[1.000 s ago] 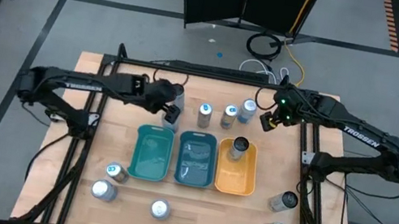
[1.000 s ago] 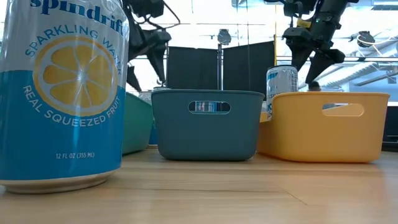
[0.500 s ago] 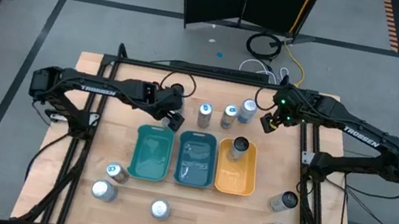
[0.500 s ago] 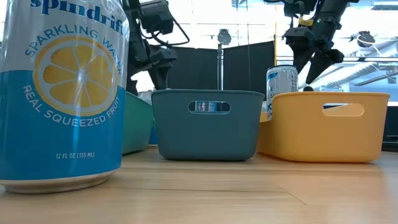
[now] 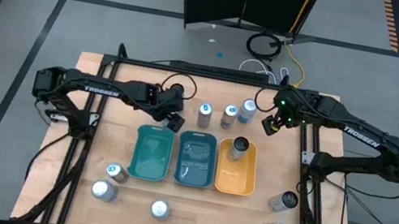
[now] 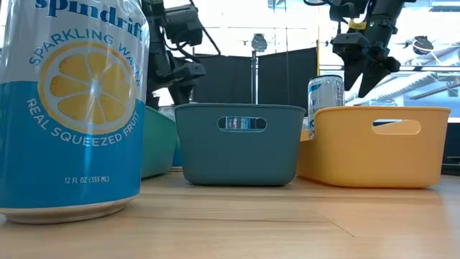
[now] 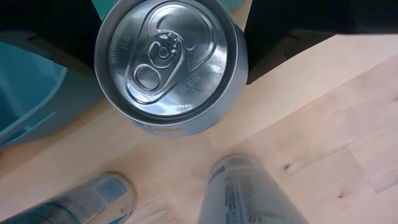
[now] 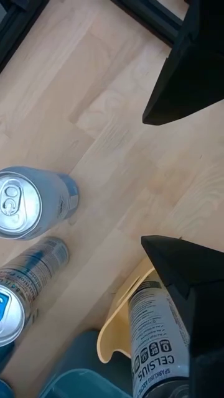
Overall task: Sort soda cans
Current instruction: Put the blue-white soda can into the green bin
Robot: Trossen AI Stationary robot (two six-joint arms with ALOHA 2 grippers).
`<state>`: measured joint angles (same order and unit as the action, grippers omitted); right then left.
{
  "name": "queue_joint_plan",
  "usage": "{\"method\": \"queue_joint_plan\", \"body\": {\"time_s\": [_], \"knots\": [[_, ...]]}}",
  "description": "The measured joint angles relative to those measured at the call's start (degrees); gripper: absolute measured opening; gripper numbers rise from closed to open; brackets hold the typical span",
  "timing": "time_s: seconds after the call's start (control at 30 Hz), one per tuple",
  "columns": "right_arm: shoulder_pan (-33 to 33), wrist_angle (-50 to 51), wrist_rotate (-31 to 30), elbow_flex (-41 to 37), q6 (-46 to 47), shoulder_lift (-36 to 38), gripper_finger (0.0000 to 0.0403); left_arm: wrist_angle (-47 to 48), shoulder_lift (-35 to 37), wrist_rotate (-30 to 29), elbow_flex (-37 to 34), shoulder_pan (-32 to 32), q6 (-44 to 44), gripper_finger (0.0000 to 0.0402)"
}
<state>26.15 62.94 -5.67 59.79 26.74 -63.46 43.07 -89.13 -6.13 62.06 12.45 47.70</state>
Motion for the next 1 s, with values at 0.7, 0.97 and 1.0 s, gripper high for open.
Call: {"method": "queue_joint_plan", "body": {"time_s": [0.7, 0.97, 1.0], "knots": [[-0.02, -1.59, -0.28, 0.0, 0.5, 0.02, 0.0299, 10.36, 19.63, -5.97, -0.24, -0.92, 0.11, 0.031], [-0.02, -1.62, -0.28, 0.0, 1.01, 0.0, 0.0299, 10.81, 22.3, -0.71, -0.22, -7.1, 4.21, 0.031], [-0.02, -1.62, -0.28, 0.0, 1.04, 0.02, 0.0299, 11.1, 22.26, -0.42, -0.22, -7.99, 4.7, 0.031]]}}
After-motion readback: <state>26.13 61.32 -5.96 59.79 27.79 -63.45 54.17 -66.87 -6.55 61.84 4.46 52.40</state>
